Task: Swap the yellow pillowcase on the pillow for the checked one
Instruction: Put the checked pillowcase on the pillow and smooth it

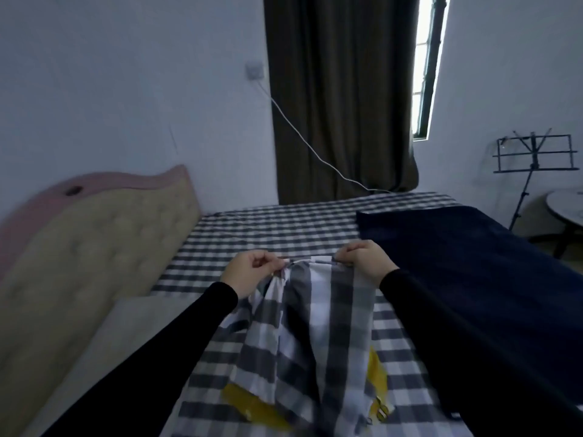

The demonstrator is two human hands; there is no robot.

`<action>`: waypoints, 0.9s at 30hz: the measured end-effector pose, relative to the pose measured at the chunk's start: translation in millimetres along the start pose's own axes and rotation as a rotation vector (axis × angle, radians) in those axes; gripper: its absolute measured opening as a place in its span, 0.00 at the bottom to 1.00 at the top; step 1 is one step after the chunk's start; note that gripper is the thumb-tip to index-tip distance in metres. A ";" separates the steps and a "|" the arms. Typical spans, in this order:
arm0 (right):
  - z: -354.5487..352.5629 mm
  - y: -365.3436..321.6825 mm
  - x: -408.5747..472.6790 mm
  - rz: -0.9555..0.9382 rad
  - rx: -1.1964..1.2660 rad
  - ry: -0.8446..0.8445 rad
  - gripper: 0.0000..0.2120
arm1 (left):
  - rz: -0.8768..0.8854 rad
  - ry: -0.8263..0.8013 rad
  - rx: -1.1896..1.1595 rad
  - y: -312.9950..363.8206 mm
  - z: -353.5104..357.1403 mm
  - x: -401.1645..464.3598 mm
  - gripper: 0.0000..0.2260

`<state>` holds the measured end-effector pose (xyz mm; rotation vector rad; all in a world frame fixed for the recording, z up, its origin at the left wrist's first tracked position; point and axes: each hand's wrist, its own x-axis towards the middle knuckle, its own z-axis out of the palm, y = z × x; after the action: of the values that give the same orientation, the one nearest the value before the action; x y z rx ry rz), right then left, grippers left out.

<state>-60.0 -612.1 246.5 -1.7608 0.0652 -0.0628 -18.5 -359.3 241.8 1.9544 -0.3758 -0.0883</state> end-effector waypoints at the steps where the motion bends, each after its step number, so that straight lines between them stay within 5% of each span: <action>1: 8.8 -10.4 1.9 -0.009 0.008 0.024 0.12 | 0.009 -0.009 0.030 -1.8 -14.2 -2.0 0.05; 7: 52.2 -67.3 16.6 -0.179 -0.246 0.245 0.10 | -0.070 -0.210 0.435 -16.0 -91.3 -23.9 0.16; 11: 63.1 -78.2 22.1 -0.239 -0.522 0.375 0.06 | -0.040 -0.014 0.325 -23.7 -129.9 -32.4 0.17; 18: 74.5 -89.5 33.4 -0.151 -0.503 0.481 0.06 | 0.134 0.205 0.223 40.8 -155.9 -29.3 0.23; 27: 103.6 -93.1 37.1 -0.244 -0.345 0.307 0.08 | 0.274 0.492 0.408 89.0 -190.2 -32.8 0.31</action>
<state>-14.0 -496.0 318.4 -2.0839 0.0872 -0.5265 -24.8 -213.3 396.2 2.2131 -0.3459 0.6817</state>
